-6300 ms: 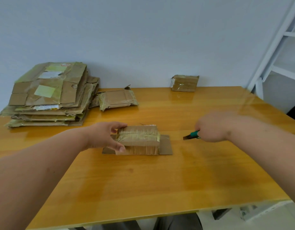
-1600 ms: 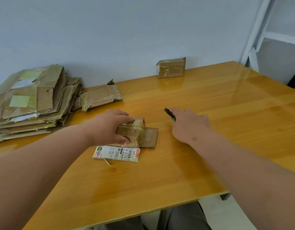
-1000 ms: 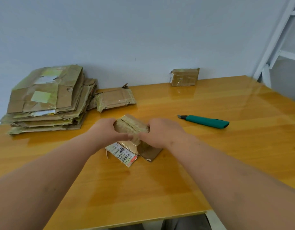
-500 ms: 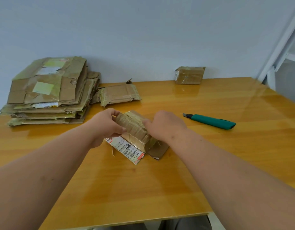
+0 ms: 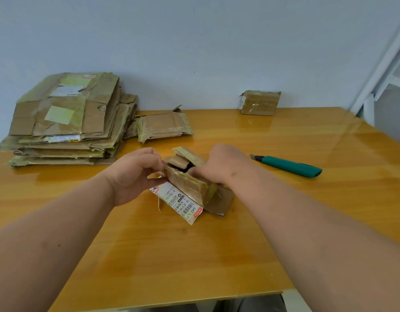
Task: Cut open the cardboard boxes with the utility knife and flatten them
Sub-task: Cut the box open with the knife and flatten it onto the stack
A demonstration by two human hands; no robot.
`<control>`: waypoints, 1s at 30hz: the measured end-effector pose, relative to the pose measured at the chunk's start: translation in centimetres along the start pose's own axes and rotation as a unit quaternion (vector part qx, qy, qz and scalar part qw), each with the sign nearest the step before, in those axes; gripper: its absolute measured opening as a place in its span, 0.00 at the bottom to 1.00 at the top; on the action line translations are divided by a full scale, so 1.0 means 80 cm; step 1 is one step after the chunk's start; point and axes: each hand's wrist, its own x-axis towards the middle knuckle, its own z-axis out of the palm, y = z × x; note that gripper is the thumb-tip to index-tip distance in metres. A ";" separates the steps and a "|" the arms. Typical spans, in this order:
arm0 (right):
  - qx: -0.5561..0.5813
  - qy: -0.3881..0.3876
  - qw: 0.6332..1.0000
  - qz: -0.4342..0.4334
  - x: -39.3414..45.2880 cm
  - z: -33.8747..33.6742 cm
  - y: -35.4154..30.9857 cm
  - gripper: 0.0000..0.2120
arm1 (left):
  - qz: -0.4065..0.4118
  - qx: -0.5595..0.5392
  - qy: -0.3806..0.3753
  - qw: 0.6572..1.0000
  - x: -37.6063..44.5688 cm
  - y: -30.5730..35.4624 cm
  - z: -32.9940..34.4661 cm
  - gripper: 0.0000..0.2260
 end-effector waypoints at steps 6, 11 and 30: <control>0.021 -0.012 0.999 0.020 -0.001 0.000 0.005 0.11 | -0.026 0.229 0.057 0.971 0.002 0.010 0.005 0.07; 0.146 -0.011 0.985 0.090 0.003 -0.003 0.020 0.17 | 0.005 0.461 0.014 0.887 0.011 0.022 0.017 0.24; 0.167 0.060 0.982 0.069 0.000 0.033 -0.003 0.35 | 0.004 0.710 0.106 0.696 0.043 0.016 0.055 0.15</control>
